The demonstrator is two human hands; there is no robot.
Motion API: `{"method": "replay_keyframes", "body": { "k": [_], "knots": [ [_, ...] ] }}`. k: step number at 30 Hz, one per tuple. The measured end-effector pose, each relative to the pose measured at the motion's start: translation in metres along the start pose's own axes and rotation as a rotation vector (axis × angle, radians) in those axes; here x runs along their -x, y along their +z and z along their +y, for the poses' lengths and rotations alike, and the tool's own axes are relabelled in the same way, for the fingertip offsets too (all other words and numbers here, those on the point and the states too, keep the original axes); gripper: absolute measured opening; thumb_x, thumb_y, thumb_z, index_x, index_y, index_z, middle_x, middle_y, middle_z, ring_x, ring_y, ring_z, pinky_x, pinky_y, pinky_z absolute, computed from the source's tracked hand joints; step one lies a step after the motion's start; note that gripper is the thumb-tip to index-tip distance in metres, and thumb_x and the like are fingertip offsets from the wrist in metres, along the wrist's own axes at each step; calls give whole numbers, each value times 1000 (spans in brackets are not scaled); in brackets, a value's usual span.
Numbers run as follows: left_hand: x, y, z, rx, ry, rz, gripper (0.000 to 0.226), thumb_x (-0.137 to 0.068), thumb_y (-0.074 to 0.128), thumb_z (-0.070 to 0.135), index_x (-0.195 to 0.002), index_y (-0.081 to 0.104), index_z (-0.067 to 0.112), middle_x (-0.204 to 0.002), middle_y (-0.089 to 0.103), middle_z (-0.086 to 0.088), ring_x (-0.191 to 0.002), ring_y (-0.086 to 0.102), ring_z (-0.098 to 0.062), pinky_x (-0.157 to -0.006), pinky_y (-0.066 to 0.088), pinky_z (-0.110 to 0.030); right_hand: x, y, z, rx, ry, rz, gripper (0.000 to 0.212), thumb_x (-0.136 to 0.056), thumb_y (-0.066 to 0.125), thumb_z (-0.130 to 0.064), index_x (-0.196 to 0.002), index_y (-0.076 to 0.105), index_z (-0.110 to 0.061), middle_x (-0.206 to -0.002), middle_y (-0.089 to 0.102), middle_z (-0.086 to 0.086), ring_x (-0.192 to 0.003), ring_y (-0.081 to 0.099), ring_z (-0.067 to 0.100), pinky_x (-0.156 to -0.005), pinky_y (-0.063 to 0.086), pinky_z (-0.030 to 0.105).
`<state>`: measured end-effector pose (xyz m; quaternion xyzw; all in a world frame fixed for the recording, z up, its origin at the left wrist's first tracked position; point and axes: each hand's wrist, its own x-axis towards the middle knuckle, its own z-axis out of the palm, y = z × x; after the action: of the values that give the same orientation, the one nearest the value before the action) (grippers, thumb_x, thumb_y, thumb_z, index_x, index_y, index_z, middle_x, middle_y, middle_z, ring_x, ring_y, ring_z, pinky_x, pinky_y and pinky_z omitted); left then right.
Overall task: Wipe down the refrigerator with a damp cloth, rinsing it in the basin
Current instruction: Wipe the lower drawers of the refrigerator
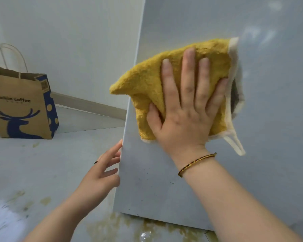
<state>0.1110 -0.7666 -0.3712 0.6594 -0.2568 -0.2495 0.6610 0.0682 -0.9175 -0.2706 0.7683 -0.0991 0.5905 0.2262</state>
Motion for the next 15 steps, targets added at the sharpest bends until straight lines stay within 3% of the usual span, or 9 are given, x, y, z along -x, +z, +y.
{"method": "replay_keyframes", "body": {
  "k": [5,7,9,12,15],
  "knots": [
    [-3,-21,-4,102,-77,-139,67,-53,42,8,-105,59,47,-115,60,20,-111,52,6,-85,43,-23,58,-1,4,-39,-403,-252,55,-83,45,-35,-135,33,-22,-142,26,0,-141,5,20,-114,-5,43],
    [-2,-24,-5,101,-78,-158,65,-56,43,10,-106,56,50,-117,57,24,-113,49,7,-89,41,-25,96,-7,23,-15,-544,-327,50,-85,44,-31,-134,36,-22,-147,24,0,-143,-3,17,-116,-3,41],
    [-2,-19,-4,91,-78,-170,66,-59,42,12,-110,51,52,-120,53,26,-115,45,9,-93,39,-26,116,-14,51,8,-613,-347,41,-91,36,-28,-132,38,-23,-155,10,0,-143,-1,14,-117,-3,41],
    [-3,-17,-10,86,-68,-154,68,-59,40,12,-110,50,56,-123,51,27,-116,44,10,-97,34,-27,119,-12,53,30,-404,-269,41,-94,28,-36,-132,38,-24,-156,-3,-3,-143,0,13,-116,-3,42],
    [-9,-19,-17,38,-39,-127,69,-58,38,11,-95,56,66,-106,61,33,-105,51,14,-91,36,-22,123,2,19,15,-168,-159,54,-91,33,-50,-138,26,-26,-156,-6,-3,-143,-3,16,-116,-5,45]
  ]
}}
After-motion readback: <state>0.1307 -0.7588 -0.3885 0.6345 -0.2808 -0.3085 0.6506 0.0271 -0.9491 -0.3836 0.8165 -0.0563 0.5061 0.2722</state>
